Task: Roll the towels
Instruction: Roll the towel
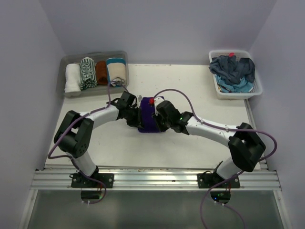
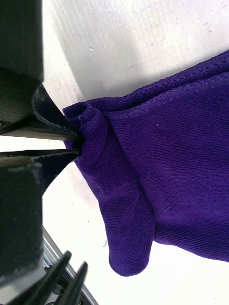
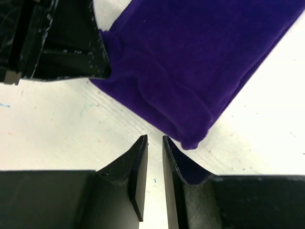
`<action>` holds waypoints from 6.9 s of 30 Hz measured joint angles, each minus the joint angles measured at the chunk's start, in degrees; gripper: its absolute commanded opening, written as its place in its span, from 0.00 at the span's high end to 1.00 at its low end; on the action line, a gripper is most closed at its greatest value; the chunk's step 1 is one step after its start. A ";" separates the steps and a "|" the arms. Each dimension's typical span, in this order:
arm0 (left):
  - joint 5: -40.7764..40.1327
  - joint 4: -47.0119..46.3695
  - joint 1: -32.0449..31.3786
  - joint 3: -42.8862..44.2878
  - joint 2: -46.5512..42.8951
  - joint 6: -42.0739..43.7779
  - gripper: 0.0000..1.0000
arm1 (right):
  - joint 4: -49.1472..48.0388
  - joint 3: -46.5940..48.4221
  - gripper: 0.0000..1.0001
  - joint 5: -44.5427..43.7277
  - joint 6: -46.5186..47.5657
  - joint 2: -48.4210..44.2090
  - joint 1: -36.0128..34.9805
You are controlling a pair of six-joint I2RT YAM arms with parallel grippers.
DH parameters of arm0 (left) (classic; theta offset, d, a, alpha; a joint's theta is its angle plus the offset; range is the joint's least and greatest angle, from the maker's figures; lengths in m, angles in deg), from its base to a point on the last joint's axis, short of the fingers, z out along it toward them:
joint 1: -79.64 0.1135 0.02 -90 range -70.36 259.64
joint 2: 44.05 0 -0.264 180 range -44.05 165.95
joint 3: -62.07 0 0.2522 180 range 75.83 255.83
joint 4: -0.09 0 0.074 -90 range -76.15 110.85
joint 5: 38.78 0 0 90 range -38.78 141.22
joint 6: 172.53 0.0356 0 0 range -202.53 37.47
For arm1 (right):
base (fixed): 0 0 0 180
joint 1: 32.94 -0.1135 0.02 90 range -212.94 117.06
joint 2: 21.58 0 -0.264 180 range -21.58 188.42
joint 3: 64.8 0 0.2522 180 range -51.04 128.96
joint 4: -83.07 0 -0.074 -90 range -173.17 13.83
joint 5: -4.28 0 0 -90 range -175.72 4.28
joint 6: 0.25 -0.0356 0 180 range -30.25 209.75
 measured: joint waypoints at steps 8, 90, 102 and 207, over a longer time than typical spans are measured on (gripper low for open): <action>-0.48 0.13 0.02 1.92 2.05 -0.35 0.84 | -0.22 0.92 0.82 0.17 -0.70 5.55 -0.63; -1.18 2.29 9.35 -5.57 -13.86 0.66 0.19 | 3.69 10.14 1.00 0.94 7.98 16.50 -0.04; 5.99 -3.02 9.46 -12.02 -14.45 -6.75 0.16 | 11.41 16.46 0.90 4.94 -5.01 17.79 -0.22; 2.89 -7.54 2.38 -0.07 1.29 -4.83 0.76 | 7.08 8.90 0.92 -2.38 -14.51 14.86 9.77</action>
